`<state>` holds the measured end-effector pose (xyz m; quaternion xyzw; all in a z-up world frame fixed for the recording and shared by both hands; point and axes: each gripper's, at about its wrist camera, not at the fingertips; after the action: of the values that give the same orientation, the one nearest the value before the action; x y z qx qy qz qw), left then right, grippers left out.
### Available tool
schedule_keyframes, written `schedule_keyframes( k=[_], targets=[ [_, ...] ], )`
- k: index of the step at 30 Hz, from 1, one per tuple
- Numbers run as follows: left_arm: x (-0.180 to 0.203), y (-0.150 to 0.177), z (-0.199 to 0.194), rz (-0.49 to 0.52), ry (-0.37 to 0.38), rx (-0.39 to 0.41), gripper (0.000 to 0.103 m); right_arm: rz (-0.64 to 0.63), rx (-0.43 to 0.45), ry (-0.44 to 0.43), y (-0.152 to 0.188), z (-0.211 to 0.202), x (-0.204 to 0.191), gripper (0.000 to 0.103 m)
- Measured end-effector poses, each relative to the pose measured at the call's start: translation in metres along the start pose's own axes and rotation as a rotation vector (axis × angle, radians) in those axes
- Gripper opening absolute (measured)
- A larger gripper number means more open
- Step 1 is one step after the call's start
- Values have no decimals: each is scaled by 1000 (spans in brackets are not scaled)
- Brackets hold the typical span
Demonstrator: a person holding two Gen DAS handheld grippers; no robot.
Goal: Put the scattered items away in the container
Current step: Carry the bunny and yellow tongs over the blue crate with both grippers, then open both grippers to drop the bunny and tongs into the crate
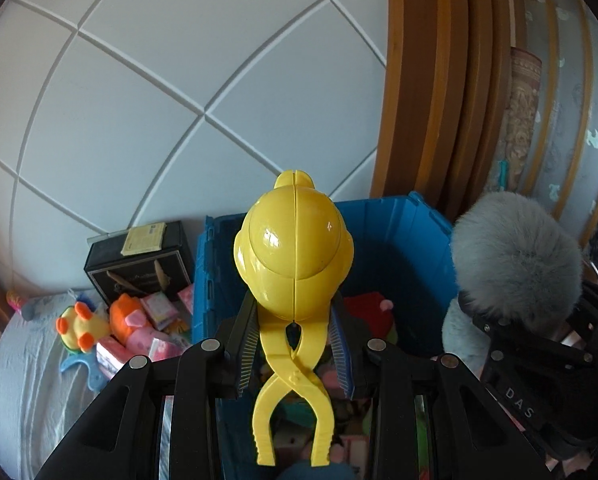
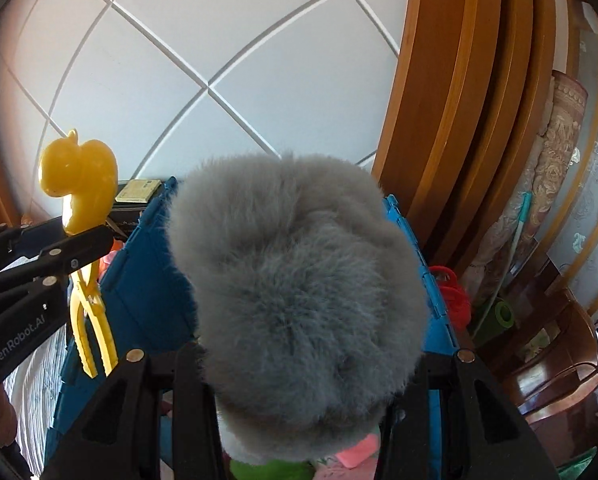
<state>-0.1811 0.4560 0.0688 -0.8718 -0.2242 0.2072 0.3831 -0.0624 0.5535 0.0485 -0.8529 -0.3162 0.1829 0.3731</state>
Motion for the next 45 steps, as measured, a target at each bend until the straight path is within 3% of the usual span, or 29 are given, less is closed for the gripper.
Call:
schedule_keyframes(
  k=[9, 11, 12, 14, 25, 32, 36, 40, 45],
  targets=[
    [37, 41, 13, 39, 13, -112, 33, -42, -81, 2, 29, 23, 13, 41],
    [42, 47, 13, 54, 1, -123, 52, -31, -101, -2, 33, 27, 15, 50],
    [43, 49, 11, 57, -8, -120, 73, -31, -99, 6, 35, 27, 17, 53],
    [47, 54, 3, 70, -41, -90, 83, -27, -92, 15, 36, 22, 18, 67],
    [31, 84, -42, 46, -42, -56, 83, -2, -51, -33, 53, 3, 27, 89],
    [-24, 122, -80, -9, -81, -32, 86, -5, -18, -70, 65, -27, -8, 99],
    [-78, 160, -94, -9, -152, -53, 87, -9, 7, -80, 71, -44, -47, 103],
    [-146, 201, -99, -20, -224, -97, 88, -8, 40, -105, 77, -60, -102, 103],
    [-236, 254, -103, -28, -250, -146, 88, 17, 87, -158, 88, -81, -191, 103]
  ],
)
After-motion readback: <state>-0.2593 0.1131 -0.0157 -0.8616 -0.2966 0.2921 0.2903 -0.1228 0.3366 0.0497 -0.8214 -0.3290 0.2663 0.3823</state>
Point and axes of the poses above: each gripper's, at about its wrist camera, not at the fingertips, and z roughly the way its jaws point, x to its right, y to its underside, and after that the axes turned 12 degrees about z, right-handed
